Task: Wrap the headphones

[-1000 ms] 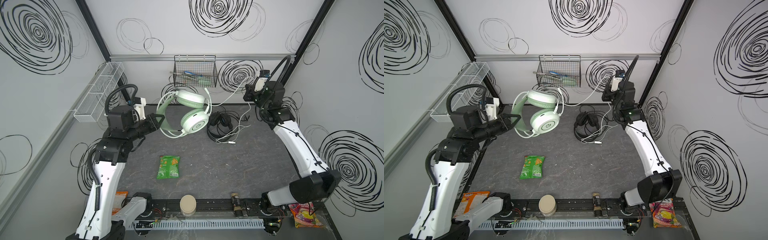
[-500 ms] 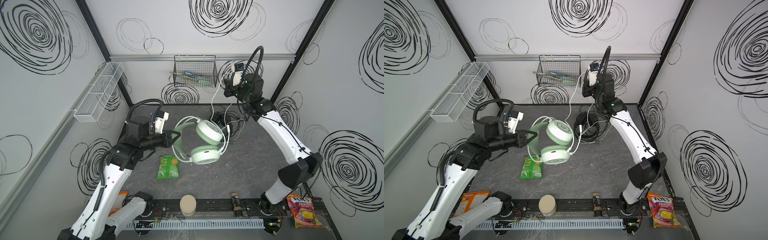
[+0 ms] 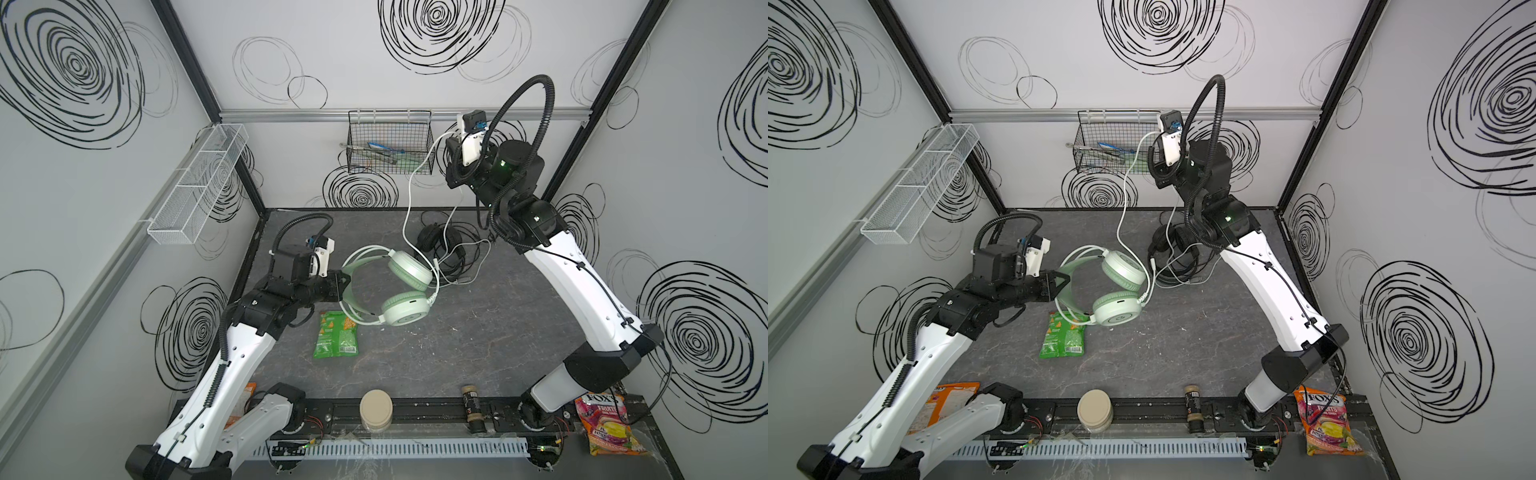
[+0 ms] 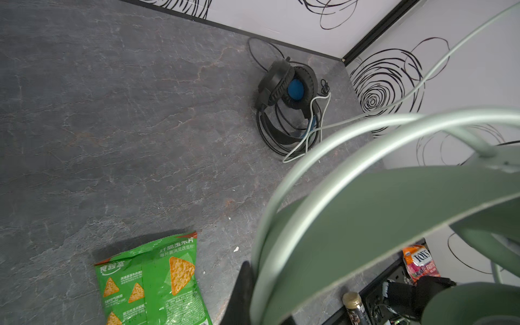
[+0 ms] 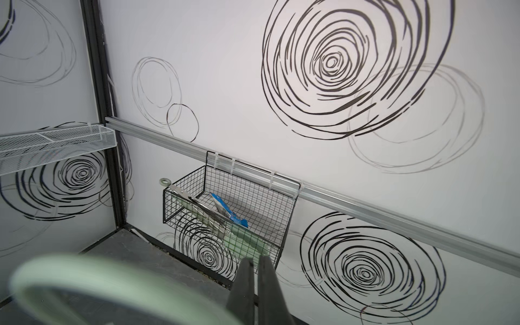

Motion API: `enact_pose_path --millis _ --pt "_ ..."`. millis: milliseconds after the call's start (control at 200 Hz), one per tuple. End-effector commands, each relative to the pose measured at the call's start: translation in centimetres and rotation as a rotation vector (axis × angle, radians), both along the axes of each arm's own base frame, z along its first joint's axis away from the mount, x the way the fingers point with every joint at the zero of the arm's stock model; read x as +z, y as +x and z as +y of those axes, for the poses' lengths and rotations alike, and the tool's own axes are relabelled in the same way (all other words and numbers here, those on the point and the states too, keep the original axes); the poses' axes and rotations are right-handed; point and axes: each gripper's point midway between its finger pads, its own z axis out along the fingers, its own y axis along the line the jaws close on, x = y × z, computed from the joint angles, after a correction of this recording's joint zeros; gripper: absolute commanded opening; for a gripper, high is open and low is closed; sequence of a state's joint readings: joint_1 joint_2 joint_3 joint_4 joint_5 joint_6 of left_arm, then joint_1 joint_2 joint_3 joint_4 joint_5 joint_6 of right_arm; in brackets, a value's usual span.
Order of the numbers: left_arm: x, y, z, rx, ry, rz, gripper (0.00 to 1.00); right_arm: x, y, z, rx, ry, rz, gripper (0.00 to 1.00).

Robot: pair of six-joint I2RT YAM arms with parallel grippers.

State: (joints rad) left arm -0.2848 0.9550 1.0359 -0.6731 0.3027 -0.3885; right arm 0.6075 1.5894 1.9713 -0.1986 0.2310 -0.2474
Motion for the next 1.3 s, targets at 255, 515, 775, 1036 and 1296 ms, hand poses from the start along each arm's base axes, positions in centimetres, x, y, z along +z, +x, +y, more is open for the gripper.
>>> enact_pose_path --millis 255,515,775,1036,1296 --pt "1.9 2.1 1.8 0.101 0.049 -0.156 0.00 4.6 -5.5 2.2 0.002 -0.174 -0.212 0.00" --pt "3.8 4.6 1.9 0.135 0.132 -0.237 0.00 6.0 -11.1 8.3 0.233 -0.261 -0.320 0.00" --pt "5.2 6.2 3.3 0.209 0.202 -0.319 0.00 9.7 -14.0 8.8 0.232 -0.249 -0.419 0.00" --pt "6.6 4.7 -0.7 0.053 0.199 -0.449 0.00 10.5 -15.3 9.5 0.155 -0.322 -0.488 0.00" --pt "7.7 -0.2 -5.8 -0.267 0.156 -0.547 0.00 9.5 -15.0 9.7 0.135 -0.375 -0.491 0.00"
